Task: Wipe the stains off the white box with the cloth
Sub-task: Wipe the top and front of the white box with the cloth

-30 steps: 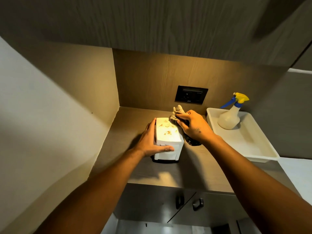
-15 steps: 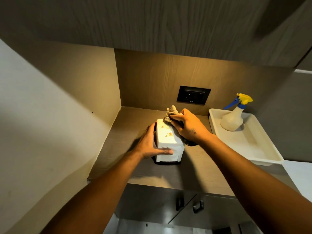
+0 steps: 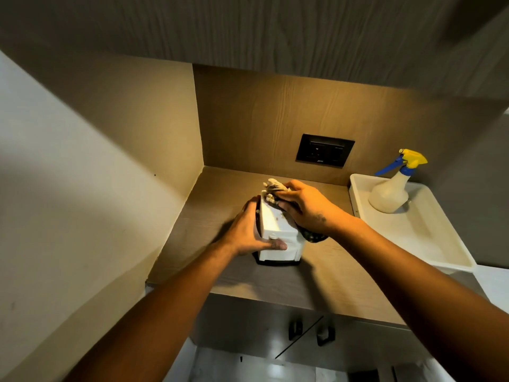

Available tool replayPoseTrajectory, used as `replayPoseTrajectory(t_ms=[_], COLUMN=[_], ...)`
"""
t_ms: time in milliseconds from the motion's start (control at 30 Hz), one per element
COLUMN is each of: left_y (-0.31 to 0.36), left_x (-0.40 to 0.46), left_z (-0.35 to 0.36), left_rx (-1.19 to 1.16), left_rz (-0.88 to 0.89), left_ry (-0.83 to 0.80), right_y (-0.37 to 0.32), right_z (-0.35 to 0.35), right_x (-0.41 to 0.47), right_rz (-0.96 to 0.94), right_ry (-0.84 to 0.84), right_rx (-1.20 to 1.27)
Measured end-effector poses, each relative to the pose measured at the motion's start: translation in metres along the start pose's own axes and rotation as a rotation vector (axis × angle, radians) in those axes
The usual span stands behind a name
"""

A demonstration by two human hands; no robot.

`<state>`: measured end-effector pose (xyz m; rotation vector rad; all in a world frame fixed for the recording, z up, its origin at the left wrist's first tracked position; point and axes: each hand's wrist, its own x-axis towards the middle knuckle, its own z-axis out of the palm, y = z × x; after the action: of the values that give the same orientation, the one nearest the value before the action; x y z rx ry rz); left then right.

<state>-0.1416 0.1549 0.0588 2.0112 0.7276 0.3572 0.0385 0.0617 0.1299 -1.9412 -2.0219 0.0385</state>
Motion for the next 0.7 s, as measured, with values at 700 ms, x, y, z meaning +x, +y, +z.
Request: replayPoseTrajectory(t_ms=[700], left_y=[0.002], left_x=[0.001], left_z=[0.003], left_rx=[-0.030], left_rz=[0.028], left_ry=[0.023], right_y=[-0.004], right_z=[0.004], right_x=[0.003], right_rz=[0.031], right_ry=[0.046], right_rx=[0.080])
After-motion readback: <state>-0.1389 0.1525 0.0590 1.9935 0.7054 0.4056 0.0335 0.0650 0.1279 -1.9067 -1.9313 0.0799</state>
